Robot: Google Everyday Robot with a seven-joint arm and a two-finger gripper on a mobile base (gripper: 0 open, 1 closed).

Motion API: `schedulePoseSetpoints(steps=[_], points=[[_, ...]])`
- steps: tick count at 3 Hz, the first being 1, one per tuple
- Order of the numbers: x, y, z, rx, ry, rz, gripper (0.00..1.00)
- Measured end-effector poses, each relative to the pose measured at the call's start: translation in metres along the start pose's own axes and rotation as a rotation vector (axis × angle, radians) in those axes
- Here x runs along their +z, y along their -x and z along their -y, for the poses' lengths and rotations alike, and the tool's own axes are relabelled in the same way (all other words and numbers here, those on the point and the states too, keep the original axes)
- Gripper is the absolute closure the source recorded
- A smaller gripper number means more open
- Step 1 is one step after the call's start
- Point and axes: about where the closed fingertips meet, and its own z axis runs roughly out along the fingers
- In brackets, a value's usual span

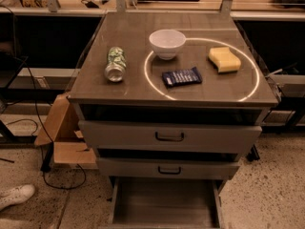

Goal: Close bottom drawer

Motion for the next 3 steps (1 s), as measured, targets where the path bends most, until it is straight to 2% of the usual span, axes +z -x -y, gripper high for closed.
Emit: schedulePoseSetpoints(steps=[1,2,3], points=[[0.025,0.015,0.005,0.035,0.004,0.013,1.00],[0.062,0.056,-0.010,0.063,0.027,0.083,1.00],[0.063,0.059,-0.012,0.060,0.028,0.087,1.00]])
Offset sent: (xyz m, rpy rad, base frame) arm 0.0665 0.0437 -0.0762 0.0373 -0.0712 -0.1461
